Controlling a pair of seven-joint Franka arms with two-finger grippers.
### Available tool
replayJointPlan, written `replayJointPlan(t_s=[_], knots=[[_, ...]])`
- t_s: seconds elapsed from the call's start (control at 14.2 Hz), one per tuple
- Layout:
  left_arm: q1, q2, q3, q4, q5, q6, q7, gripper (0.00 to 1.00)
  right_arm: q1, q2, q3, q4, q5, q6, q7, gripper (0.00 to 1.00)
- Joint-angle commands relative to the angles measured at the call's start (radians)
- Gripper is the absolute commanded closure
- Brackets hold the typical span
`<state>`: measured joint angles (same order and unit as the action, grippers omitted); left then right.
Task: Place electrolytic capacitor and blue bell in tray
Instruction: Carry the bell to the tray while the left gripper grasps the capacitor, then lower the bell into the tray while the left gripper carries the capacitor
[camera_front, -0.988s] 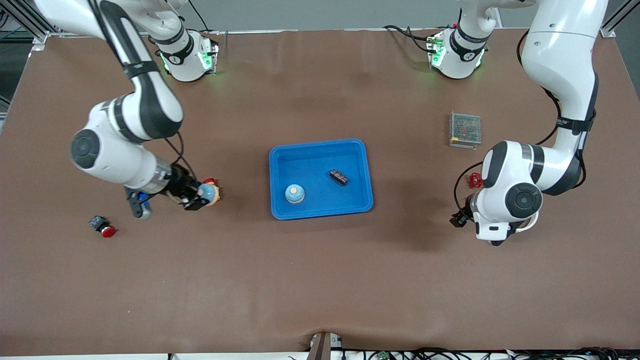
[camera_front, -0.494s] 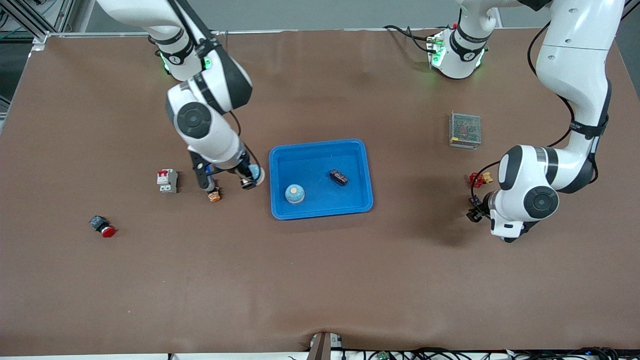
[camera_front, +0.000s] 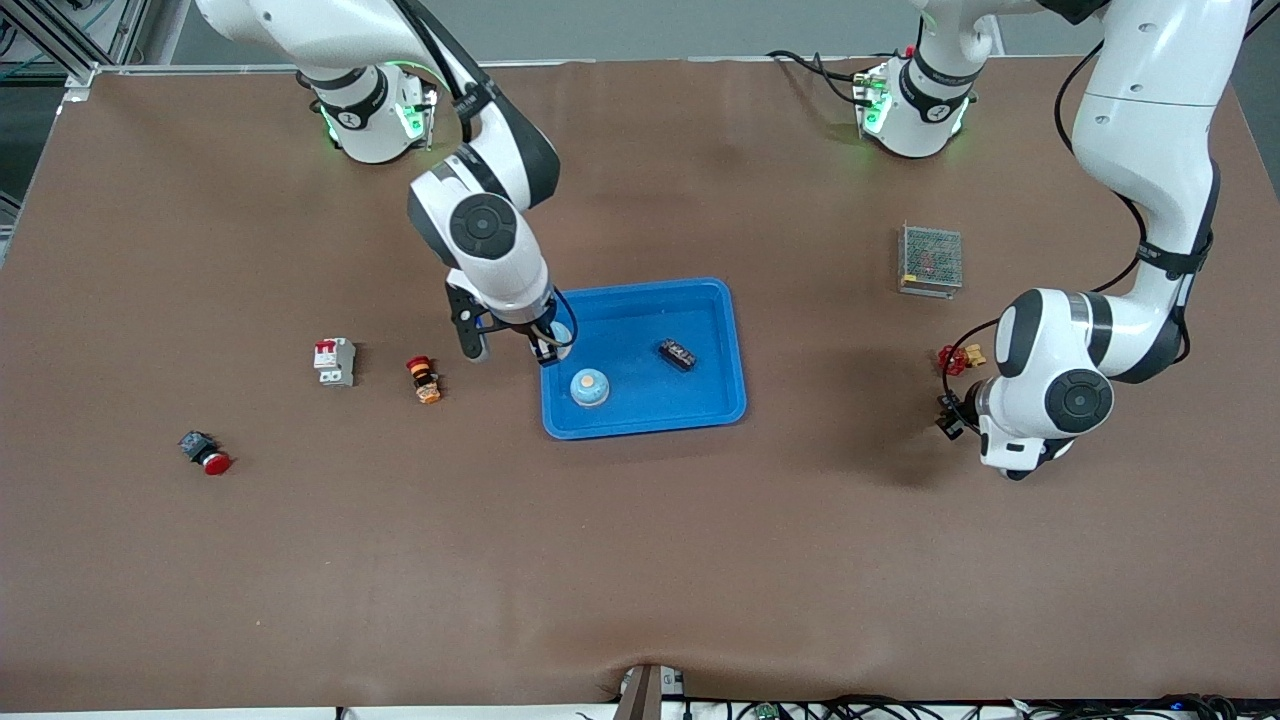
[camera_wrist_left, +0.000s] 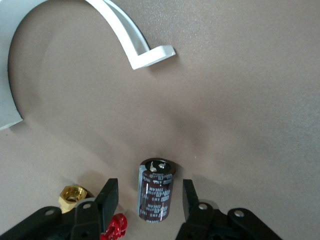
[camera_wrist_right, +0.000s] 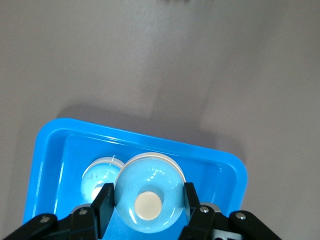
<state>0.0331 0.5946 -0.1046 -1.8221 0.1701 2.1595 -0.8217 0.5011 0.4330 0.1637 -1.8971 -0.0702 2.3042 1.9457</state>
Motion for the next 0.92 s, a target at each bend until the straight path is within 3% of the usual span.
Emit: replayJointPlan(t_s=[0.0, 0.21, 0.56, 0.85], knots=[[0.010, 0.011, -0.009, -0.009, 0.020, 0.037, 0.004, 0.57, 0.033, 0.058, -0.009, 0.013, -0.065, 0.047, 0.076, 1.00], [0.008, 0.011, -0.010, -0.005, 0.019, 0.043, 0.003, 1.00, 0.048, 0.075, -0.010, 0.012, -0.079, 0.060, 0.102, 1.00], [-0.001, -0.030, -0.029, 0.004, 0.002, 0.023, -0.025, 1.00, 0.088, 0.101, -0.013, 0.012, -0.100, 0.081, 0.151, 1.00], [-0.002, -0.044, -0.108, 0.018, 0.002, 0.022, -0.151, 1.00, 0.111, 0.118, -0.013, 0.012, -0.118, 0.084, 0.176, 1.00]])
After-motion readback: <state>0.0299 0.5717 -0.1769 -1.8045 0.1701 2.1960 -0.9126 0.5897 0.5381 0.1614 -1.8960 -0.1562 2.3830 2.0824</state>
